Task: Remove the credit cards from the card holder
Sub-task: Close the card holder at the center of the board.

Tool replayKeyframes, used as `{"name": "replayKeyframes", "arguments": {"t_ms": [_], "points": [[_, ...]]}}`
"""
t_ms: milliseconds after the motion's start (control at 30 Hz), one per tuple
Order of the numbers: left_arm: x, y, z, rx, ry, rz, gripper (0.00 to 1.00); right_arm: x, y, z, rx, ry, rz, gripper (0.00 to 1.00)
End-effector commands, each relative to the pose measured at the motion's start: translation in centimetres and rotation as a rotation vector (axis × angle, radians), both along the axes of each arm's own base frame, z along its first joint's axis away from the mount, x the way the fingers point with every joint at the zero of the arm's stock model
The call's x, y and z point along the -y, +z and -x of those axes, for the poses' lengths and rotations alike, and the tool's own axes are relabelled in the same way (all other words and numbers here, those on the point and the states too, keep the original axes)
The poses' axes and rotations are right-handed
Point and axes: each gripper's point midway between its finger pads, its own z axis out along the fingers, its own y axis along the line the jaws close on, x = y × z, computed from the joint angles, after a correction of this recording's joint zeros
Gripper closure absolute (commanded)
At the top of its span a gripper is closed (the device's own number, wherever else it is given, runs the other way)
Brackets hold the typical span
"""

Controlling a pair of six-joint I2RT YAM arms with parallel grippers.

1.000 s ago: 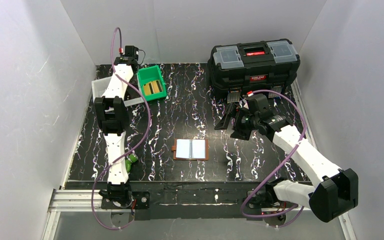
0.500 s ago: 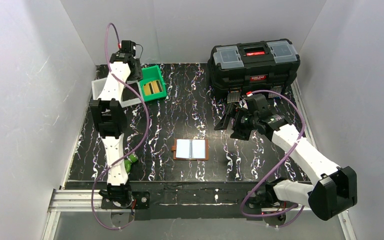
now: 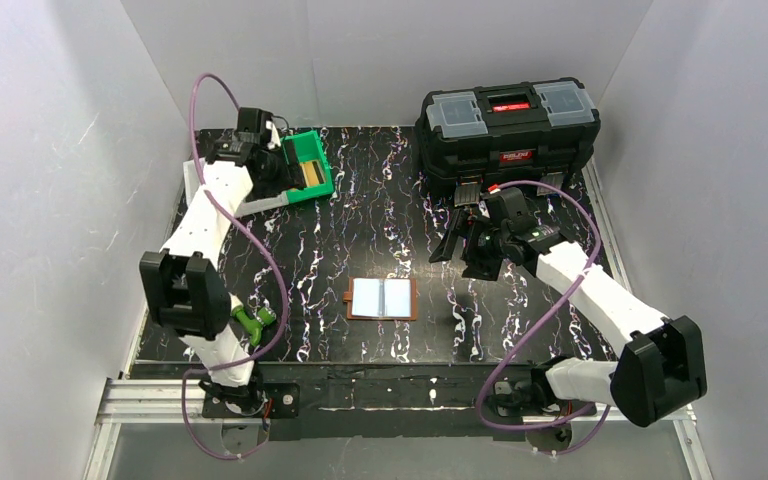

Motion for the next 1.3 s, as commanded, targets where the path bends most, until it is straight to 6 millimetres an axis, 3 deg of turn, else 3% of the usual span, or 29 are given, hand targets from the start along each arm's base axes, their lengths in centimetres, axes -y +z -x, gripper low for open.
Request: {"name": "replayKeyframes", "arguments": {"t_ms": [0,267,533,800,1100,1267], "points": [[3.7,0.4,4.4,-0.003,-0.094,0.091,0.38,0.1,0.4,-1.3,0.046,-0.004,0.02,0.02],[10.5,-2.3,10.9,-0.07,-0.246,0.132,0.37,0.5,-0.4,-1.8,0.03,-0.028,0.043,0.02],[15.9,-5.3,15.0,-0.136,-0.367,0.121,0.36,1.8,-1.6,-2.1,0.005,-0.085,0.068,0.02],[19.4,-8.7,18.1,-0.207,-0.439,0.116,0.35,2.5,-2.6,-1.7,-0.017,-0.12,0.077,0.01],[21.7,-11.6,20.5,-0.255,-0.492,0.102,0.35,2.2,-2.5,-1.9,-0.031,-0.125,0.064,0.02],[22.5,-12.9,20.9,-0.272,-0.501,0.1,0.35,2.1,-3.0,-1.5,-0.044,-0.131,0.054,0.02]]}}
